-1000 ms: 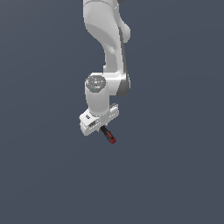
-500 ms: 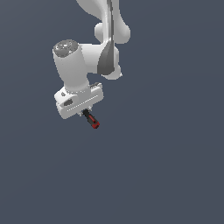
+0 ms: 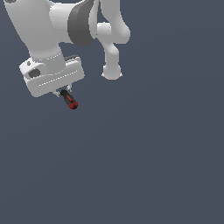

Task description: Pick up the object and move it to a goal position.

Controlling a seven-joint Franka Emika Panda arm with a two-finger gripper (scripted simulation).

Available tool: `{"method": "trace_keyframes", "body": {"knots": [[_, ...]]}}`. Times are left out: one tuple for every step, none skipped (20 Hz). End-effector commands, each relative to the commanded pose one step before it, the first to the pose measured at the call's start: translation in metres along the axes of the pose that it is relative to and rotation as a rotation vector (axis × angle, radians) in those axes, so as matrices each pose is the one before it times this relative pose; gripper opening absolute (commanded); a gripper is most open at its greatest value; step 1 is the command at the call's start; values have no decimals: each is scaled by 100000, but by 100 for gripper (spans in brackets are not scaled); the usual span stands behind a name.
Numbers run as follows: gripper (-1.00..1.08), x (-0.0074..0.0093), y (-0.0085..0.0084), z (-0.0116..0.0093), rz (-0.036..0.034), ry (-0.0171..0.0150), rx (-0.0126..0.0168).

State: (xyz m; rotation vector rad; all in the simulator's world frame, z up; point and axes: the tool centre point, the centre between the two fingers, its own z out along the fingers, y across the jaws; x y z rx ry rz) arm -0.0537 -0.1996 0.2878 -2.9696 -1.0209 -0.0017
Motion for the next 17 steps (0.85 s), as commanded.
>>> {"method": "trace_keyframes", "body": {"knots": [[-100,-1442,986,-2325,-87,28,39],[-100,-494,373,-796,0,0,0],[-100,-456,350,-736,0,0,0],[-100,-418,327,-677,0,0,0],[-100,-391,300,-634,39,-33,-47],[-100,-345,280,-563,0,0,0],[-100,-310,257,-508,0,0,0],[-100,-271,229,-456,27,-54,-34],[-100,-242,209,-400,0,0,0],[-100,-209,185,-348,0,0,0],[-100,-178,160,-296,0,0,0],[-100,-142,131,-248,18,-39,-23],[-100,-117,109,-197,0,0,0],[-100,-89,85,-151,0,0,0],[-100,-59,56,-109,18,-39,-24],[-100,-38,36,-64,0,0,0],[-100,-12,12,-21,0,0,0]]}}
